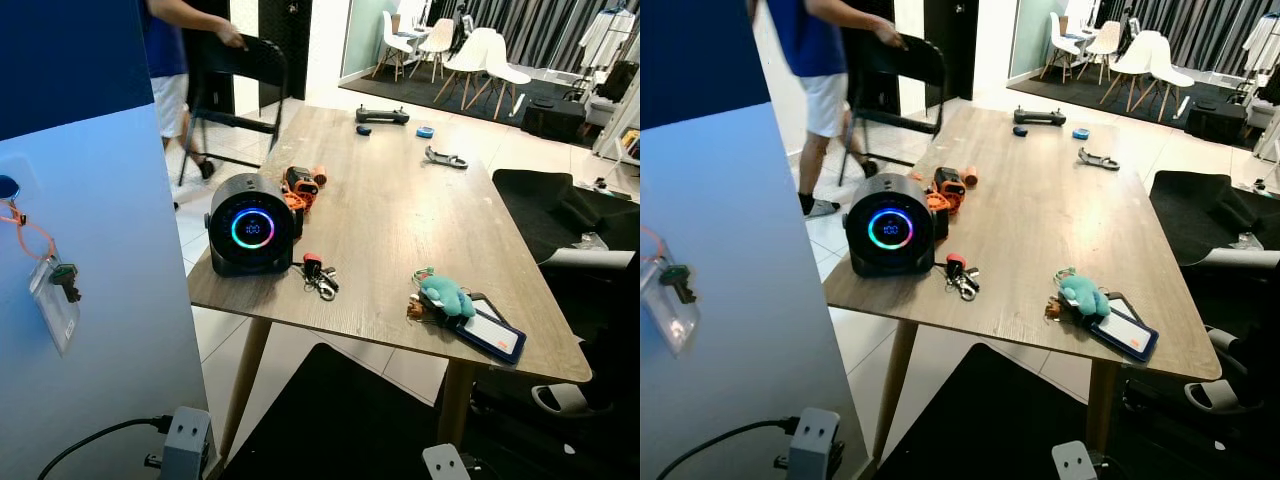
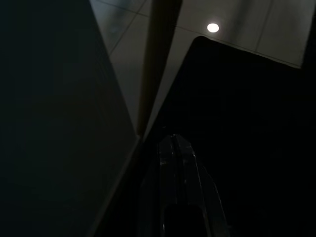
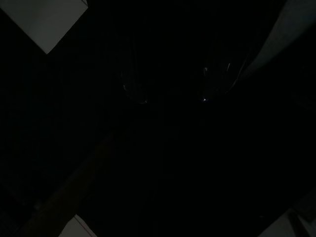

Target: Hang keys on a hook

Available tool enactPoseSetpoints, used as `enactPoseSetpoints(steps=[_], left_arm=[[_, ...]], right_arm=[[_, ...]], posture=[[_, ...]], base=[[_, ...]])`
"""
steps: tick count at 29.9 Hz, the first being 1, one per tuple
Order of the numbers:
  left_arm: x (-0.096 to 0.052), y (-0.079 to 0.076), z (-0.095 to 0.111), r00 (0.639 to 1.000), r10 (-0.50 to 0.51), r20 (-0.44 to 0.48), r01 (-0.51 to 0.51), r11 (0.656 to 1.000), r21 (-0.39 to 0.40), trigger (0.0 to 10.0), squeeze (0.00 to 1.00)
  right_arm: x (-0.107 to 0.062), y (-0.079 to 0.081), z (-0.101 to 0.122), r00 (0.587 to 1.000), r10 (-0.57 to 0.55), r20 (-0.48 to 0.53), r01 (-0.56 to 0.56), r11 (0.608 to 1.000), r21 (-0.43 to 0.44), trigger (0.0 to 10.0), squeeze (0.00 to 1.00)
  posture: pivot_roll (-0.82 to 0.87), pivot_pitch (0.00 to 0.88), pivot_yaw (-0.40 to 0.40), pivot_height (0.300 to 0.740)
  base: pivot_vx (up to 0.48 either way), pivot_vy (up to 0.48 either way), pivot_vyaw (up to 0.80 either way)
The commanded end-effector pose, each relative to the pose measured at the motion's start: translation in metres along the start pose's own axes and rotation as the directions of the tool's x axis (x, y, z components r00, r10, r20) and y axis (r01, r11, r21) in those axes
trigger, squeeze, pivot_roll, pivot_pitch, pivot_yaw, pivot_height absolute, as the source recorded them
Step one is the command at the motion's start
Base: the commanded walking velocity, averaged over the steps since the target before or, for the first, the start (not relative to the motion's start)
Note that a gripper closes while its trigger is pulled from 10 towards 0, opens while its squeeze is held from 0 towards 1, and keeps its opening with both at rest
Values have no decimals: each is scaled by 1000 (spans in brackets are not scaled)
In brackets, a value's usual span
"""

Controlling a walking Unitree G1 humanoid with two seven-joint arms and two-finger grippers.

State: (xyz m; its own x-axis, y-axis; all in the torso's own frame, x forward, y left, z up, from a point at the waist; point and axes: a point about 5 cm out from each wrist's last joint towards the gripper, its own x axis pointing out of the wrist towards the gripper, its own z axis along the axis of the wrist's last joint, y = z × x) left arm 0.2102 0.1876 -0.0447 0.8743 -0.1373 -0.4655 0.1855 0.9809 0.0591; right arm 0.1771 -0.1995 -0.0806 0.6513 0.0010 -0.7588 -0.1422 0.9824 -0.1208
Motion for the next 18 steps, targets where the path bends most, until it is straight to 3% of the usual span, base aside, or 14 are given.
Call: enactPoseSetpoints(steps=[1,12,15,18], left_arm=[[-1,1,-1,1000,-15,-2,15,1000,18,10000,0],[-2,1,-2,1000,-14,1,14,1000,14,10000,0],[-3,2,-4,1000,-2,-13,1,1000,-17,10000,0],[-3,3,-3,1000,4,-12,-4,1000,4,10000,0]], right_arm=[[-1,-3,-3,1000,-13,-6,13,1000,7,10000,0],[-1,-3,-3,1000,-14,-8,14,1000,5,10000,0],[-1,-3,-2,1000,-15,-8,15,1000,3,10000,0],[-1,-3,-2,1000,-17,-9,17,1000,3,10000,0]], posture=[[87,47,-46,740],[87,52,-50,740],[86,52,-50,740],[86,52,-50,740]], base=[[0,-480,0],[0,-464,0],[0,0,0],[0,0,0]])
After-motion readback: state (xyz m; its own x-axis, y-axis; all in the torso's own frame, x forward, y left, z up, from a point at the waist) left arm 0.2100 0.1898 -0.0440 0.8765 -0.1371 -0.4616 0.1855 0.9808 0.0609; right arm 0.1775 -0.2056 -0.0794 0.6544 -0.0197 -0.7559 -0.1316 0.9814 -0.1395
